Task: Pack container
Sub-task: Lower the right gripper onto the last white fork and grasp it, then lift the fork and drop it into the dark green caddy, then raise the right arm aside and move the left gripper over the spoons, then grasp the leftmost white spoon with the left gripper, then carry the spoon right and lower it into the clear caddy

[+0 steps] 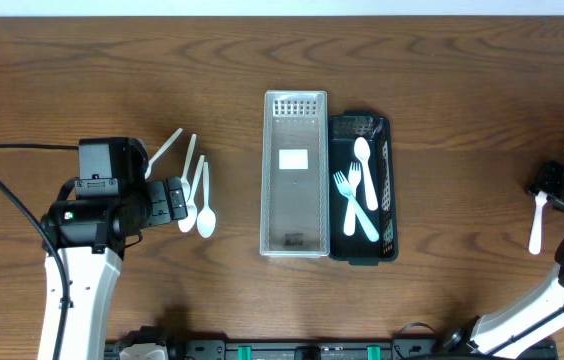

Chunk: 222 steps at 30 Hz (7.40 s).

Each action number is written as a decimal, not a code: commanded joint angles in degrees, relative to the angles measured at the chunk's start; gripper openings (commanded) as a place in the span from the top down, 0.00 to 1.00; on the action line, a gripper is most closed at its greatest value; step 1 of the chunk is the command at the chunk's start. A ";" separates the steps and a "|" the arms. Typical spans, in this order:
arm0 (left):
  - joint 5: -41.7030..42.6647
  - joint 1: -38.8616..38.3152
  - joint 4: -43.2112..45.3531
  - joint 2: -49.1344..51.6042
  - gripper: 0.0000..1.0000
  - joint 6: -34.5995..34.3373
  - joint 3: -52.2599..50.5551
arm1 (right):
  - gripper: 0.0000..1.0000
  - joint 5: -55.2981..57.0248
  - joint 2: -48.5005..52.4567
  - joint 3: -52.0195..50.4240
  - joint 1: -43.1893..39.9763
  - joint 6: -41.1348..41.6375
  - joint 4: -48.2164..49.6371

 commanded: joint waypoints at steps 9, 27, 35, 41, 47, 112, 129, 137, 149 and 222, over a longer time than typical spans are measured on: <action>0.55 0.17 -0.11 0.28 0.03 -0.35 0.68 | 0.60 -1.97 1.25 -0.11 -0.24 -0.28 0.07; 0.55 0.17 -0.11 0.28 0.03 -0.35 0.68 | 0.82 -4.24 1.09 0.66 0.09 2.64 -0.61; 0.55 0.17 -0.11 0.28 0.03 -0.35 0.68 | 0.83 -4.28 -7.58 3.48 4.76 7.26 -3.43; 0.55 0.17 -0.11 0.28 0.03 -0.35 0.68 | 0.90 -5.07 -21.99 6.51 16.98 9.25 -6.75; 0.55 0.17 -0.11 0.28 0.03 -0.35 0.68 | 0.93 -4.63 -31.36 6.99 34.82 13.22 -9.20; -2.47 5.42 -10.93 41.59 0.02 28.06 43.21 | 0.01 2.82 -28.24 15.26 37.40 11.74 -24.87; -2.47 6.34 -5.90 60.46 0.02 30.86 41.42 | 0.01 5.66 -28.22 14.75 32.89 12.00 -24.94; -1.14 9.53 -5.16 62.88 0.02 30.86 41.38 | 0.01 5.66 -28.09 13.81 32.11 11.98 -24.22; 0.57 9.16 -4.59 64.83 0.02 30.82 40.79 | 0.01 5.66 -27.96 13.81 32.11 11.98 -24.02; 0.98 -15.30 -5.42 25.57 0.94 6.47 36.96 | 0.01 5.20 -27.96 13.81 32.11 11.98 -23.65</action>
